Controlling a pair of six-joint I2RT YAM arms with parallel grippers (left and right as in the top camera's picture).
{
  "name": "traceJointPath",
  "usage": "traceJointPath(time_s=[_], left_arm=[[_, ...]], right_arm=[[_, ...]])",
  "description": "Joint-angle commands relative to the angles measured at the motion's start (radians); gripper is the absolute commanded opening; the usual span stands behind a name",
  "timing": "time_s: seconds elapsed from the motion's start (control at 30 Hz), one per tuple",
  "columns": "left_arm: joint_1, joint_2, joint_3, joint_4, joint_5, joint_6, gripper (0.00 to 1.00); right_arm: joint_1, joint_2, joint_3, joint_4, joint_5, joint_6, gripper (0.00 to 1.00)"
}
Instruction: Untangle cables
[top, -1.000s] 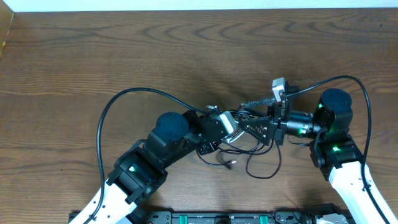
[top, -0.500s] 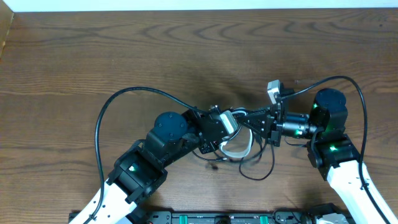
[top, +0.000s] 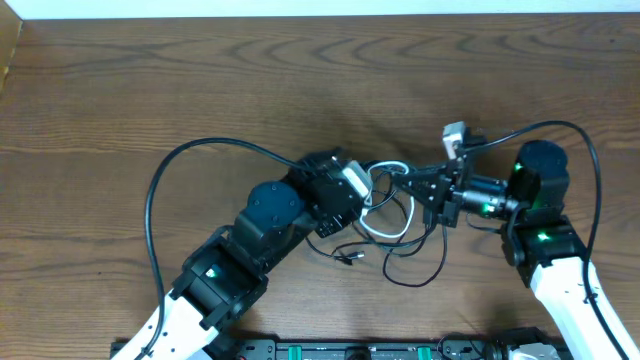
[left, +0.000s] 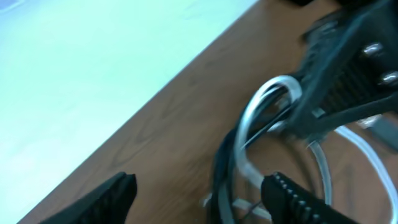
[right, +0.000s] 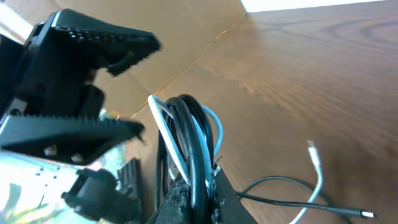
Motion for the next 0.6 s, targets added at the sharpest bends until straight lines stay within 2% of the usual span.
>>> traceJointPath(time_s=[0.0,0.1,0.13,0.23,0.3,0.47,0.57], left_arm=[[0.003,-0.051,0.006,-0.015,-0.173,-0.082,0.77],[0.003,-0.071,0.006,-0.062,-0.185,-0.127,0.84],[0.003,-0.073,0.006,-0.082,-0.185,-0.138,0.91],[0.003,-0.074,0.006,-0.143,-0.185,-0.219,0.92],[0.003,-0.073,0.006,-0.164,-0.185,-0.317,0.93],[0.003,-0.074,0.006,-0.166,-0.177,-0.552,0.93],[0.003,-0.073,0.006,-0.164,-0.12,-0.637,0.93]], right_arm=[[-0.05,0.001,0.003,0.004,0.002,0.03,0.01],[-0.075,0.001,0.003,0.026,-0.024,0.032,0.01],[-0.079,0.001,0.003,0.039,-0.028,0.036,0.01],[-0.084,0.001,0.003,0.086,-0.028,0.063,0.01],[-0.084,0.001,0.003,0.127,-0.028,0.084,0.01],[-0.084,0.001,0.003,0.227,-0.028,0.114,0.01],[-0.084,0.001,0.003,0.264,-0.028,0.118,0.01]])
